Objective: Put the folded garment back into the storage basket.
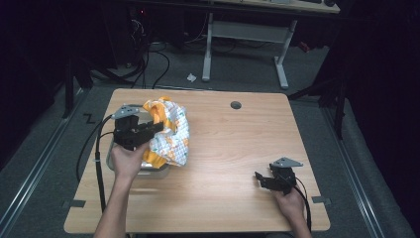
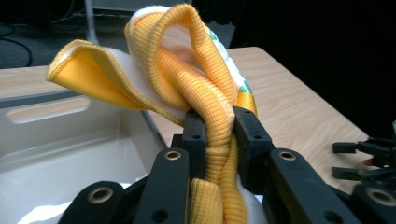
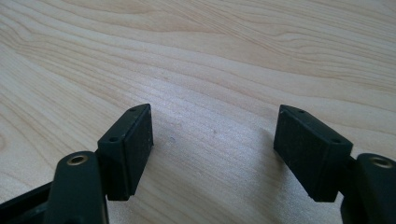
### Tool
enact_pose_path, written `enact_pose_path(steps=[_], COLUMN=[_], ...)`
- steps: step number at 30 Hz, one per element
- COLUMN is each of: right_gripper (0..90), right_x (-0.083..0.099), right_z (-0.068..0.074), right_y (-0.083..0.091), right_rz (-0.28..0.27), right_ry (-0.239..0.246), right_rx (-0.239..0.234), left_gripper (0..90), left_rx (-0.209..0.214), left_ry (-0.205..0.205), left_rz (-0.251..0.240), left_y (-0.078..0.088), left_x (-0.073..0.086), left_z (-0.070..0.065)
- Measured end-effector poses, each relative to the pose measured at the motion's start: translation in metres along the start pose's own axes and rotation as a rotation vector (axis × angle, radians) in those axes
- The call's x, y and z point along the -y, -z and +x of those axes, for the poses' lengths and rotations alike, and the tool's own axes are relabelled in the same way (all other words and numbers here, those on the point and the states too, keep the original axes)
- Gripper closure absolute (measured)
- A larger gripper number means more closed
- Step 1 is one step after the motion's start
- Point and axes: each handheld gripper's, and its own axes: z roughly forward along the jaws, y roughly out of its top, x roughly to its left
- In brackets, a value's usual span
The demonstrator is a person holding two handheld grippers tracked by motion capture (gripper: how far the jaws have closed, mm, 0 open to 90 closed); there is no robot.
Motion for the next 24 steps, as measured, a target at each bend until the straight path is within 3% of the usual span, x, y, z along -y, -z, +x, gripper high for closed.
enact_pose_path(steps=[9, 14, 24], right_gripper=[28.6, 28.6, 28.6], right_x=[0.000, 0.000, 0.000], right_z=[0.000, 0.000, 0.000], right_y=[0.000, 0.000, 0.000], right_rz=[0.000, 0.000, 0.000], right_ry=[-0.001, -0.001, -0.001], right_rx=[0.002, 0.001, 0.001], left_gripper=[76.3, 76.3, 76.2], left_rx=[-0.018, 0.000, -0.018], left_ry=[0.006, 0.043, 0.053], left_rz=[0.001, 0.005, 0.025], left_y=[0.005, 0.005, 0.007], left_x=[0.001, 0.003, 0.006], left_z=[0.011, 0.020, 0.031])
